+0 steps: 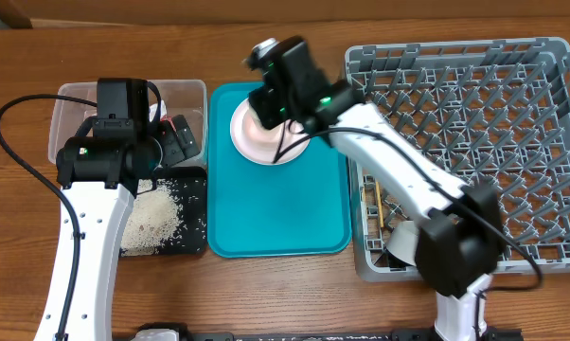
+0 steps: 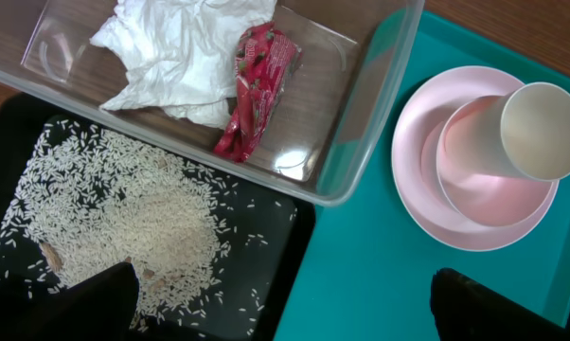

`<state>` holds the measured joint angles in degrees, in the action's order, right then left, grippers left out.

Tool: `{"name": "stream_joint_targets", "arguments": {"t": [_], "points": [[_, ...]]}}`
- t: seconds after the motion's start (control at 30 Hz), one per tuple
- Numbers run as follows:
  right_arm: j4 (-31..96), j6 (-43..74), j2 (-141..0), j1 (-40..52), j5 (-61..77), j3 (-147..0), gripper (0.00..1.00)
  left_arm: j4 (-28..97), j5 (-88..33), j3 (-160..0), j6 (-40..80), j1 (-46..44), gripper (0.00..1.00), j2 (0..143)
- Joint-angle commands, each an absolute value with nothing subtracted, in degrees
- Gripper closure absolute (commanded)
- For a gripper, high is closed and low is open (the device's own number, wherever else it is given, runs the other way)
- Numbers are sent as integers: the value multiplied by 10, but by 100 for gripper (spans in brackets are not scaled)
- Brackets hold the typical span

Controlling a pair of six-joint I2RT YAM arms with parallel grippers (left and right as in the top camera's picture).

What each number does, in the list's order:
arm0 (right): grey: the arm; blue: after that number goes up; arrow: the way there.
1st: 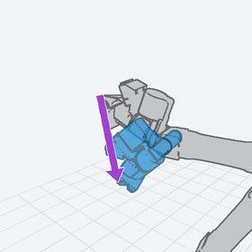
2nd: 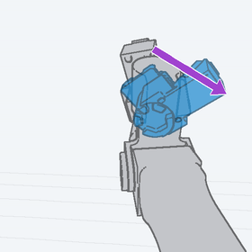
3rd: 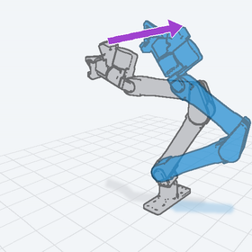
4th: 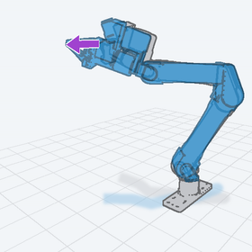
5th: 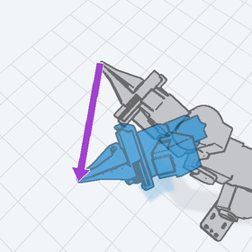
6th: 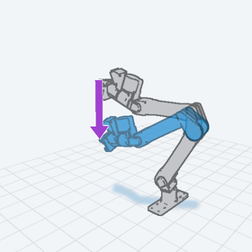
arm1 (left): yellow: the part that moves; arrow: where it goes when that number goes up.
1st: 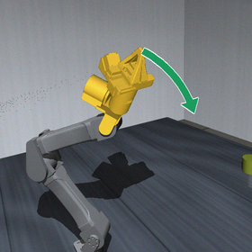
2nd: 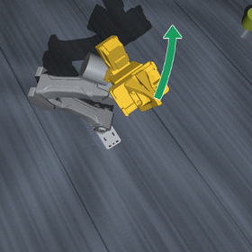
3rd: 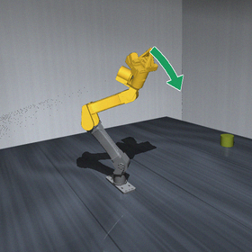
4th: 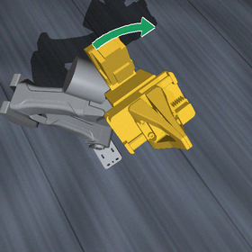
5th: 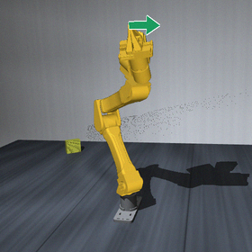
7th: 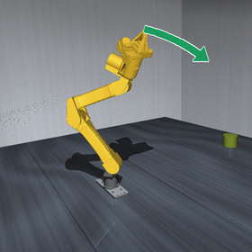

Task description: Sort waste into correct bins and load items into the dishwasher

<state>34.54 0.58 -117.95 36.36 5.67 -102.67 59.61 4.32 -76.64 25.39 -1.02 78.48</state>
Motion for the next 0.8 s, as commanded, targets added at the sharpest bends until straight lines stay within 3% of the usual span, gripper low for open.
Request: {"name": "stream_joint_targets", "arguments": {"t": [0.0,0.27,0.4,0.53,0.77], "points": [[326,-36,-1216,379,45,-1036,54,595,45,-775,253,-8,0,784],[305,-63,-1280,395,-82,-1035,55,595,45,-775,253,-8,0,784],[313,-62,-1280,395,-81,-1035,69,595,45,-775,253,-8,0,784],[321,-58,-1271,396,-79,-1036,94,595,45,-775,253,-8,0,784],[377,-18,-1185,395,-58,-1061,96,595,45,-775,253,-8,0,784]]}}
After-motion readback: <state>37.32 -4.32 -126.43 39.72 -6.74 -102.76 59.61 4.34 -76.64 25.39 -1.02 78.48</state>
